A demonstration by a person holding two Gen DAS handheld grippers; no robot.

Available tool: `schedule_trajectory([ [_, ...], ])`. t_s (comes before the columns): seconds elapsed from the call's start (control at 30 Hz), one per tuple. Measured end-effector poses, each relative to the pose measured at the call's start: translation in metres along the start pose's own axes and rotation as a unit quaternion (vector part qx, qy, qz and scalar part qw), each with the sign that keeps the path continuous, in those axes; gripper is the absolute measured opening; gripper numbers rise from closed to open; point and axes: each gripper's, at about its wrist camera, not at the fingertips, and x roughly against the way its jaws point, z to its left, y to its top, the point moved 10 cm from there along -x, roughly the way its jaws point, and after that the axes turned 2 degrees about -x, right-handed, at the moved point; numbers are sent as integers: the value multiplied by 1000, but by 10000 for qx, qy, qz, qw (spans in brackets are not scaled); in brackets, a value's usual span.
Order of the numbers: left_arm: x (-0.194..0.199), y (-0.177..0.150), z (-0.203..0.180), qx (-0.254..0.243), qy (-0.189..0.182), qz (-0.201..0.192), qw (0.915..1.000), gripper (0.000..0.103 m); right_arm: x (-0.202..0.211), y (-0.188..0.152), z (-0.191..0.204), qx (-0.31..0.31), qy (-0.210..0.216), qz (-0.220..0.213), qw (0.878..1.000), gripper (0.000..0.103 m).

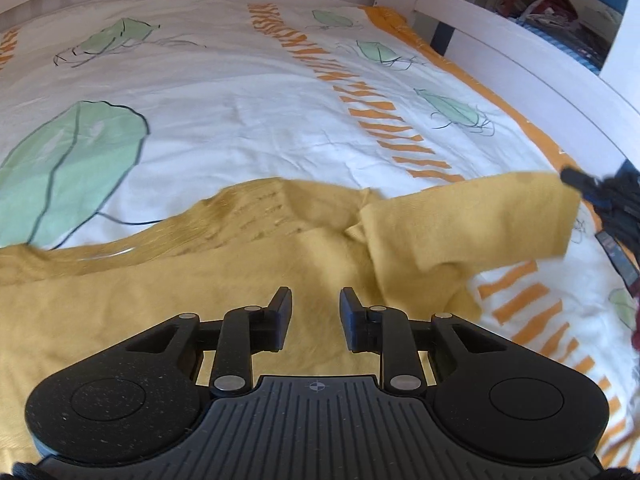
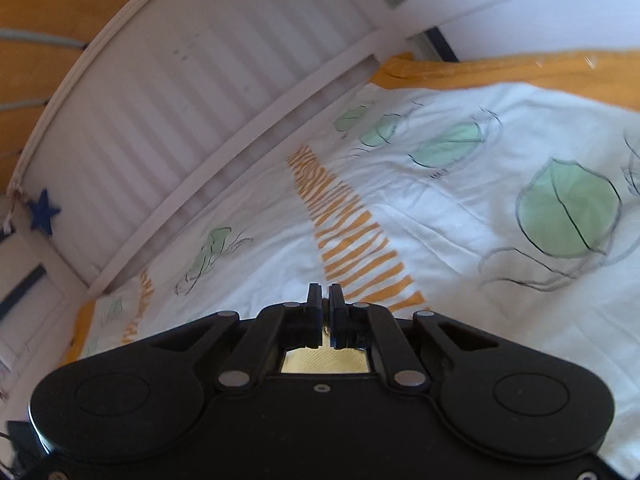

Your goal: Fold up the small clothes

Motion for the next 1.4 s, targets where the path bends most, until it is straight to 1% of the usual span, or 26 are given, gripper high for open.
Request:
schedule_trajectory([
  [0.13,-28,11,-10,14,61,15,10000,26,-12,-14,-18,-168,-88,305,9994,11],
  [0.23,-45,15,-10,118,167,-17,9998,26,-17,-19,-22,-148,-143,412,9989,11],
  [0.3,-60,10,-9,116,192,216,9995,26,-19,-20,-22,-111,-124,440,9989,11],
  [0.33,-64,8,-9,78,220,231,9995,26,-19,-20,-22,-87,-125,444,9989,12],
  [0.4,-65,7,-9,19,243,141,9996,27,-18,-20,-24,-49,-172,427,9989,17],
  [0.47,-63,6,-9,0,232,126,9997,27,-18,-20,-30,-23,-268,456,9986,19],
  [0.5,-63,6,-7,24,203,122,9997,27,-19,-19,-33,-28,-352,426,9985,23],
  [0.53,-63,5,-6,88,157,122,9998,27,-19,-18,-37,-21,-430,433,9981,45],
  [0.57,-63,6,-5,164,113,123,9997,27,-20,-18,-42,-22,-501,481,9976,69],
  [0.6,-63,6,-4,234,75,130,9996,27,-20,-19,-47,-51,-557,505,9972,77],
  [0.63,-64,7,-3,280,47,141,9995,26,-20,-19,-51,-77,-595,518,9969,81],
  [0.77,-64,8,-3,334,18,155,9993,26,-25,-26,-68,-74,-793,775,9938,81],
  [0.83,-63,9,-3,367,-9,122,9993,26,-30,-30,-72,-154,-708,863,9936,81],
  [0.93,-51,10,2,552,-83,15,9984,26,-38,-36,-72,-259,-420,938,9944,81],
  [0.97,-44,10,4,646,-90,-24,9979,26,-40,-38,-70,-245,-359,947,9946,77],
  [1.0,-35,9,7,722,-97,-69,9973,27,-42,-40,-68,-182,-328,960,9947,71],
  [1.03,-26,8,11,761,-102,-117,9970,27,-44,-42,-67,-112,-350,997,9943,49],
  [1.07,-16,6,15,793,-73,-155,9967,27,-45,-46,-67,-64,-444,1058,9934,12],
  [1.1,-5,2,21,828,-23,-186,9964,27,-47,-49,-68,-67,-487,1124,9924,14],
  [1.17,17,-7,34,884,80,-204,9958,27,-43,-49,-65,-166,-471,1046,9933,13],
  [1.2,30,-14,43,950,165,-203,9951,28,-39,-45,-61,-232,-395,976,9942,13],
  [1.3,63,-34,69,1144,292,-200,9928,29,-17,-23,-39,-430,-66,639,9970,13],
  [1.4,90,-53,94,1269,467,-220,9906,30,8,7,-6,-283,165,381,9987,13],
])
